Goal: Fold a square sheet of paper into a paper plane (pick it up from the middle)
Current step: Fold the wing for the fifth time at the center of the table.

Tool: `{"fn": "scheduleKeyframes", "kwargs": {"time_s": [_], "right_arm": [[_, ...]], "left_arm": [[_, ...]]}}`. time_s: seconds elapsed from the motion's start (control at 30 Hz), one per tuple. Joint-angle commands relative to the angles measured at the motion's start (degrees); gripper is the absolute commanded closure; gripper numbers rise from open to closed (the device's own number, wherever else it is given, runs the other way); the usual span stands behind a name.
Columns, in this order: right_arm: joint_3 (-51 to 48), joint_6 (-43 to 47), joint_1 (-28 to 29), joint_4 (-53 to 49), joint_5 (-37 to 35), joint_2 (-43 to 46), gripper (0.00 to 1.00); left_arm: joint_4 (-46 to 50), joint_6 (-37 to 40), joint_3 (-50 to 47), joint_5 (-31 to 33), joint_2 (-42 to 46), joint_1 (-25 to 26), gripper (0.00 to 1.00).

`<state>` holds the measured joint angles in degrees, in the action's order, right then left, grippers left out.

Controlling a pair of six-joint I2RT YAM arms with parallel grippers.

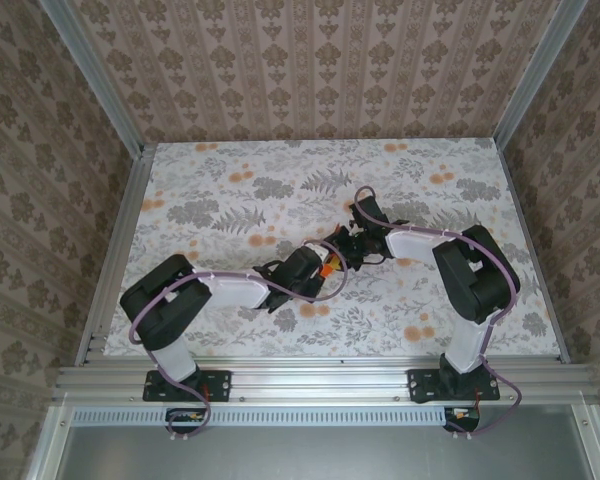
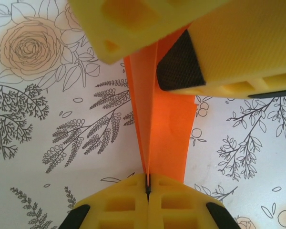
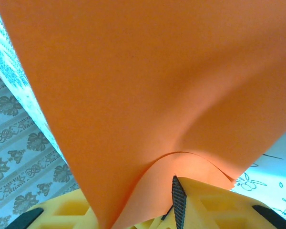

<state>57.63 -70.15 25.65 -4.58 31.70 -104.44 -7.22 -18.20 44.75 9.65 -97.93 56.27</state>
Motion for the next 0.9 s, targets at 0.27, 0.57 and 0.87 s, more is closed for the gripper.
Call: {"fn": "scheduleKeyframes", "kwargs": {"time_s": [0.27, 0.57, 0.87], "right_arm": [[1.6, 4.2, 0.4, -6.7, -4.0, -0.4, 0.77], [1.5, 15.4, -0.4, -6.9, -4.0, 0.2, 0.97], [3.9, 34.5, -0.5, -9.2, 8.2, -1.1, 0.94]], "left_arm": [[2.7, 1.5, 2.5, 3.4, -1.4, 1.4, 0.98], [1.7, -4.9, -0.6, -7.5, 4.3, -1.6, 0.71], [-12.7, -17.1, -9.6, -31.2, 9.2, -13.4, 0.44]]}}
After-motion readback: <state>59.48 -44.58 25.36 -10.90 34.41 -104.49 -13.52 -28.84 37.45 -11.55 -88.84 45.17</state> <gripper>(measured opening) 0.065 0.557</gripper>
